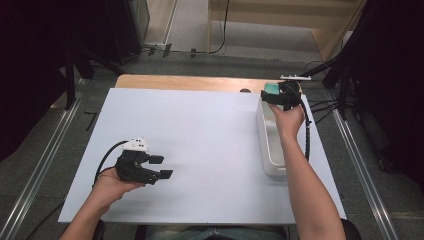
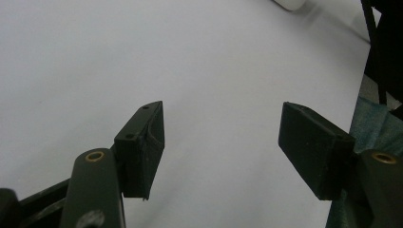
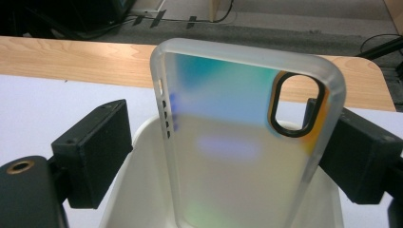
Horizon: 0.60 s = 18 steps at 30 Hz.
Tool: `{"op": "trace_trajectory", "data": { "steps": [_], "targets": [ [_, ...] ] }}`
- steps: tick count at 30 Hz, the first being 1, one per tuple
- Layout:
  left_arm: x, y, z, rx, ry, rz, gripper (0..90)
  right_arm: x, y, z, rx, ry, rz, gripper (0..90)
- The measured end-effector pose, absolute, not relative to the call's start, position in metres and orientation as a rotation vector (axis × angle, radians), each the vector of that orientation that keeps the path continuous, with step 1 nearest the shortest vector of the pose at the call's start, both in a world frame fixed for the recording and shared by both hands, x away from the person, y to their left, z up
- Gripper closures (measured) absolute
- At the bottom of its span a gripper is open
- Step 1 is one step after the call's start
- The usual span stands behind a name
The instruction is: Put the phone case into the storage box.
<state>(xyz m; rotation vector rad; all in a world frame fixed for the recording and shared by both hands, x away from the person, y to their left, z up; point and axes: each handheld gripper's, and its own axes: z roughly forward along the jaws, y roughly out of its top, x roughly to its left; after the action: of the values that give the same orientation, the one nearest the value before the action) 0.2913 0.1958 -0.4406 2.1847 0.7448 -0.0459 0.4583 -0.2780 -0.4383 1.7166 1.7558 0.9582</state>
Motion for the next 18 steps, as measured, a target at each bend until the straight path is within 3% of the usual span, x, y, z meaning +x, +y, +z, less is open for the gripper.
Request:
{"op": "trace_trajectory", "data": {
  "steps": [8,12,18],
  "targets": [
    [0.292,0.195,-0.441,2.189,0.754,-0.045,32.3,0.455,-0.283,-0.434,1.723,1.77,0.976,8.8],
    [0.292,0.195,-0.442,2.192,0.751,-0.049,32.3,0.455,-0.286,-0.432,1.75,1.772,0.974,2.0],
    [0.292,0.196,-0.442,2.193,0.755,-0.05,32.3,0.453,-0.291,-0.43,1.75,1.79,0.998,1.9]
  ]
}}
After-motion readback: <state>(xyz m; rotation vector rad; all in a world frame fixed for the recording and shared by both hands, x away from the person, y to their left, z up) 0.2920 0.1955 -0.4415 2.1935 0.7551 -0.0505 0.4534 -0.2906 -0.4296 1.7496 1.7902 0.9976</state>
